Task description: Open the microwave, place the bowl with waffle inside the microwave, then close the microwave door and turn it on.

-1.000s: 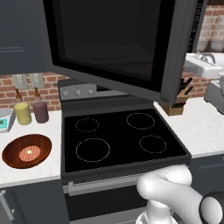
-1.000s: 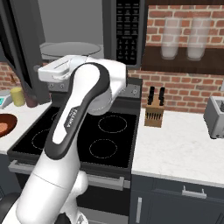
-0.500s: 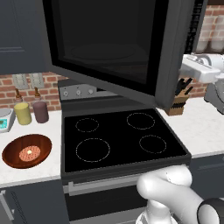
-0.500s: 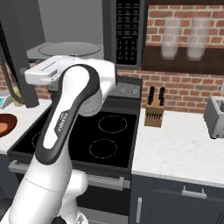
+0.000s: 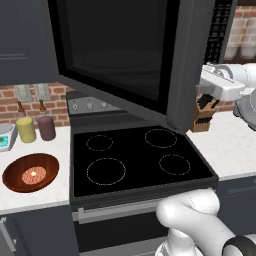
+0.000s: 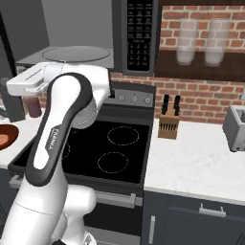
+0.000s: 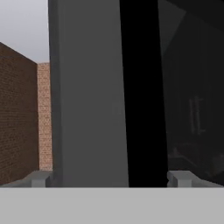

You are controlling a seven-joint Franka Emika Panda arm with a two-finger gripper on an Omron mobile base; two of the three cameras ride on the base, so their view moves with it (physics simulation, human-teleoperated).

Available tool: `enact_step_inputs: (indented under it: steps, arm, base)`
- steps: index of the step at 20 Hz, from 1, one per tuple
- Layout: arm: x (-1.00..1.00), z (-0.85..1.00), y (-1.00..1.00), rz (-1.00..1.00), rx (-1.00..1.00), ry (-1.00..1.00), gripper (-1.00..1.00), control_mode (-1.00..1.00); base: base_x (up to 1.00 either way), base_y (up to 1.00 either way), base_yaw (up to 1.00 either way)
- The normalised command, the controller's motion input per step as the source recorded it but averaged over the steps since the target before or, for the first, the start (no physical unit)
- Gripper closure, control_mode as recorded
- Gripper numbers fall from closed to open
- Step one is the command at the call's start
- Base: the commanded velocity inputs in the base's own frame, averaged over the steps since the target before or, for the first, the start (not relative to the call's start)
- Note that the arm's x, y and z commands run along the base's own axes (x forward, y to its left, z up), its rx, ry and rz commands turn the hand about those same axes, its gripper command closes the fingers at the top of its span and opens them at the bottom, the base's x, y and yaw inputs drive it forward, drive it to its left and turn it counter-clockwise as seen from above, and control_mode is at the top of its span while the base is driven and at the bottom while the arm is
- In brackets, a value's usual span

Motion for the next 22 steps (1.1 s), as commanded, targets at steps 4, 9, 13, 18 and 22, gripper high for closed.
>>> enact_step_inputs:
  steps: [4,9,13,18,22]
  arm:
    - [-0.03,0.0,0.55,0.07,0.0,0.0,-1.0,-1.0]
    - [0.0,0.0,0.53,0.07,0.0,0.0,-1.0,-1.0]
    - [0.0,0.0,0.52,0.07,0.0,0.01,-1.0,-1.0]
    - [-0.01,0.0,0.69,0.04,-0.05,0.0,-1.0,-1.0]
    - [0.0,0.0,0.72,0.0,-0.04,0.0,-1.0,-1.0]
  base:
    - [0.0,0.0,0.0]
    - [0.0,0.0,0.0]
    - [0.0,0.0,0.0]
    - [0.0,0.0,0.0]
    - [0.0,0.0,0.0]
